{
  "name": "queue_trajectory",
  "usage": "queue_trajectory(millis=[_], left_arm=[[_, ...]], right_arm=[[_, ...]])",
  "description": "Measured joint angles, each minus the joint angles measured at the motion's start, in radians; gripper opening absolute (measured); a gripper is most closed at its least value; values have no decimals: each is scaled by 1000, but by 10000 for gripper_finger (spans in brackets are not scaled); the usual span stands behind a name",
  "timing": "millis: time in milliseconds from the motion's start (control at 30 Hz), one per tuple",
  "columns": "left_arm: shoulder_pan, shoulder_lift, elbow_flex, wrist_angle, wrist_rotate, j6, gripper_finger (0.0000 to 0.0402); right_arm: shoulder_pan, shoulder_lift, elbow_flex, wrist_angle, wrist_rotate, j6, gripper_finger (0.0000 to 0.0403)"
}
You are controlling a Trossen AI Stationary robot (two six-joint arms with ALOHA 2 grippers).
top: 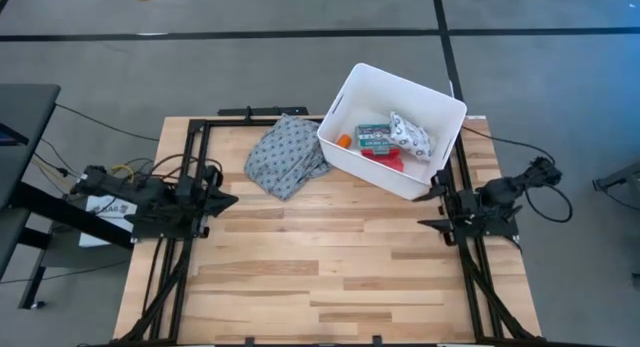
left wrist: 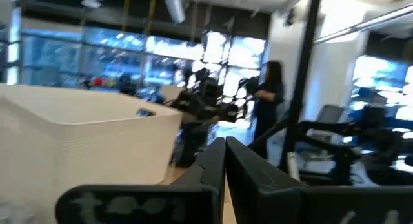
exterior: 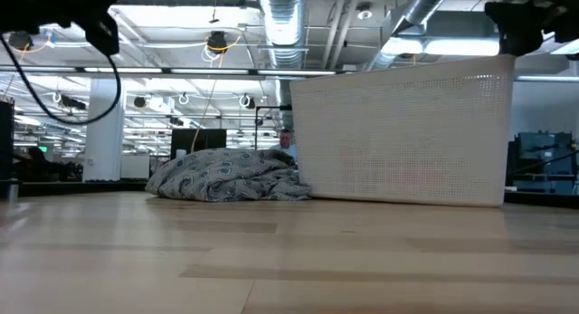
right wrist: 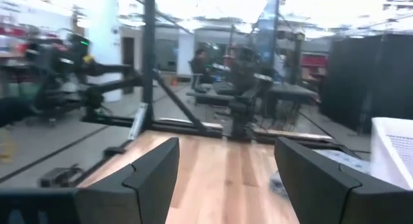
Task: Pick & place medical supplies in basket/bin
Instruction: Return to Home Position
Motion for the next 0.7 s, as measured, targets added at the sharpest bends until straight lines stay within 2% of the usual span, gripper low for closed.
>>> queue_trajectory(millis=[67, 200, 333, 500, 633, 700], left_arm=[[13, -34, -57, 57, 50, 7, 1], [39, -97, -129, 100, 86, 12, 1], [60, -120, -130, 35, 86, -25, 1], [76, -121, -131, 34, 95, -30, 1], [81, -121, -131, 21, 96, -44, 1], [81, -121, -131, 7, 101, -52, 1]], right_arm=[[-13, -6, -19, 12, -56, 5, 249], [-25, -7, -54, 68, -187, -24, 249], [-26, -7, -63, 97, -214, -30, 249], [-23, -6, -60, 150, -238, -56, 249], [0, -7, 3, 176, -426, -110, 249], [15, -6, 27, 123, -530, -117, 249]])
